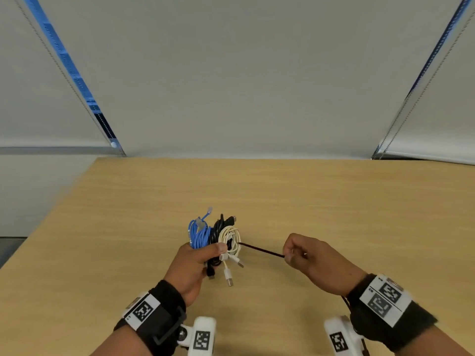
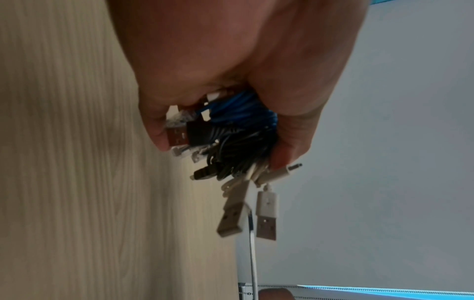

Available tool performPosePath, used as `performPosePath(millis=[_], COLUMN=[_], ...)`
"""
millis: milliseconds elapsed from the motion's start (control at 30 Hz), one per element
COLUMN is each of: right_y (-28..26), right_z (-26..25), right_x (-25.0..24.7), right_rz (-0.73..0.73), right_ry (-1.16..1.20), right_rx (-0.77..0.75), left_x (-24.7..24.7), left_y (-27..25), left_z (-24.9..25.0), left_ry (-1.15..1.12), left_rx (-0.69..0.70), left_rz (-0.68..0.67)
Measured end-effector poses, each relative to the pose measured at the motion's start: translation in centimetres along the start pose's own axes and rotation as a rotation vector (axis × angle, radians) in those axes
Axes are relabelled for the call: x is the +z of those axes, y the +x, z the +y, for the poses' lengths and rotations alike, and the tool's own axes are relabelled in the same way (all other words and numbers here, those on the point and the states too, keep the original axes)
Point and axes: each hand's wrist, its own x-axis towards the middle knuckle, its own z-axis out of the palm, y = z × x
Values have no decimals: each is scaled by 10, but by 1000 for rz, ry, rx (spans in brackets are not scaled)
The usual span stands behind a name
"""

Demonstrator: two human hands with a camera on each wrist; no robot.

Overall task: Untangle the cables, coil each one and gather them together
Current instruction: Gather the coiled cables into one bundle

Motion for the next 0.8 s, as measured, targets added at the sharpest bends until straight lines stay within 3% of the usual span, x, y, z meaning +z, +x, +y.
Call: performPosePath(millis=[533,800], right_y=[40,48], right_z=[-33,-42], right_x=[57,75], right_rz=[-22,95], right_ry=[58,352], right_rx=[-116,-28], left_x=[-25,-11], left_y=[-9,-12], left_z=[1,7], left_ry=[113,224], left_rx=[52,126], left_rz=[-58,-79])
